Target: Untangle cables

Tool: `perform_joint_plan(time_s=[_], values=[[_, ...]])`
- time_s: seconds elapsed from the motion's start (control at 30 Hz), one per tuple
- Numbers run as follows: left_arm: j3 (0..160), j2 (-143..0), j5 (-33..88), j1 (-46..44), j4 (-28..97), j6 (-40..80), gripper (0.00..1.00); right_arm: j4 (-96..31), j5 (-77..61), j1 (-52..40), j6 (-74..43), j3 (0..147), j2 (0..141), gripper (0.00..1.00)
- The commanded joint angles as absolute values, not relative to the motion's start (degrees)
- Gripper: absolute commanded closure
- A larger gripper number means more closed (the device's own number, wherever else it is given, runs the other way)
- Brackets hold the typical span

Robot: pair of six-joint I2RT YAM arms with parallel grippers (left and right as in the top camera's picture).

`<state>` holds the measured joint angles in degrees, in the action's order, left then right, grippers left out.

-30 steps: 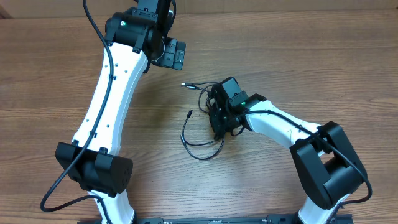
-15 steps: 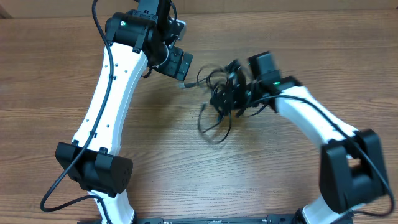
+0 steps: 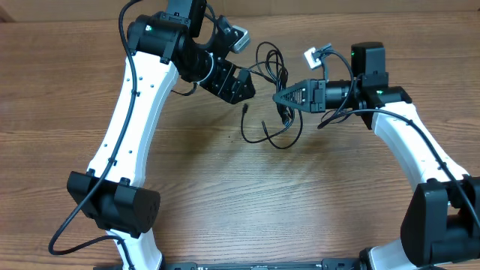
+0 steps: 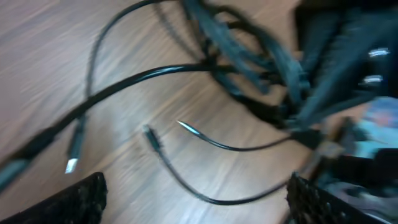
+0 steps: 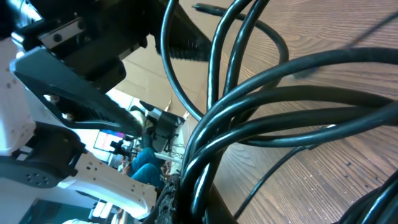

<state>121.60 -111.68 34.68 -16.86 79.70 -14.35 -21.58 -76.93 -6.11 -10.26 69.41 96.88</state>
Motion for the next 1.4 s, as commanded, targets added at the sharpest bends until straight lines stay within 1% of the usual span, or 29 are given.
perform_joint_plan(time_s=[0.0,0.1,0.13,0.17,0.2,0.4,0.57,0.63,0.8,0.97,1.07,1.3,1.33,1.37], values=[[122.0,-112.1,44.6,-15.9,79.0,-10.5,0.12,-20.8,-80.5,-6.0,-8.4,71.0,95.4,0.96],[122.0,-112.1,44.6,-15.8,78.5,-0.4,0.12,-19.3,-80.5,-6.0,-8.3,71.0,95.4,0.96],[122.0,-112.1,44.6,-15.8,78.5,2.5,0.11,-18.8,-80.5,-6.0,-8.3,71.0,95.4,0.96],[122.0,-112.1,44.6,-15.8,78.3,5.9,0.02,-18.2,-80.5,-6.0,-8.3,71.0,95.4,0.96],[122.0,-112.1,44.6,-15.9,77.8,7.4,0.00,-18.0,-80.5,-6.0,-8.3,71.0,95.4,0.96],[122.0,-112.1,43.9,-18.1,72.5,14.1,0.00,-18.1,-79.3,-6.8,-8.3,71.0,95.4,0.96],[122.0,-112.2,35.0,-19.6,71.6,24.9,0.00,-18.0,-78.4,-7.2,-8.3,71.0,95.4,0.96],[122.0,-112.2,33.6,-19.6,71.9,29.4,0.00,-17.9,-77.9,-7.2,-7.7,71.0,95.4,0.96],[121.9,-112.2,28.5,-19.9,72.0,34.9,0.00,-16.7,-77.1,-7.2,-7.0,71.0,95.4,0.96],[121.9,-112.2,23.6,-20.1,71.3,43.4,0.00,-14.4,-77.0,-7.2,-7.0,71.0,95.4,0.96],[121.9,-112.2,23.3,-20.3,69.9,45.5,0.00,-13.8,-77.0,-7.8,-7.0,71.0,95.4,0.96],[121.9,-112.2,22.3,-21.7,67.4,45.5,0.00,-13.1,-77.0,-9.6,-7.0,71.0,95.4,0.96],[121.9,-112.2,21.6,-21.7,67.4,45.7,0.01,-13.1,-77.0,-9.9,-7.0,71.0,95.4,0.96],[121.9,-112.2,21.6,-21.7,67.4,45.7,0.04,-13.1,-77.0,-10.1,-7.0,71.0,95.4,0.96]])
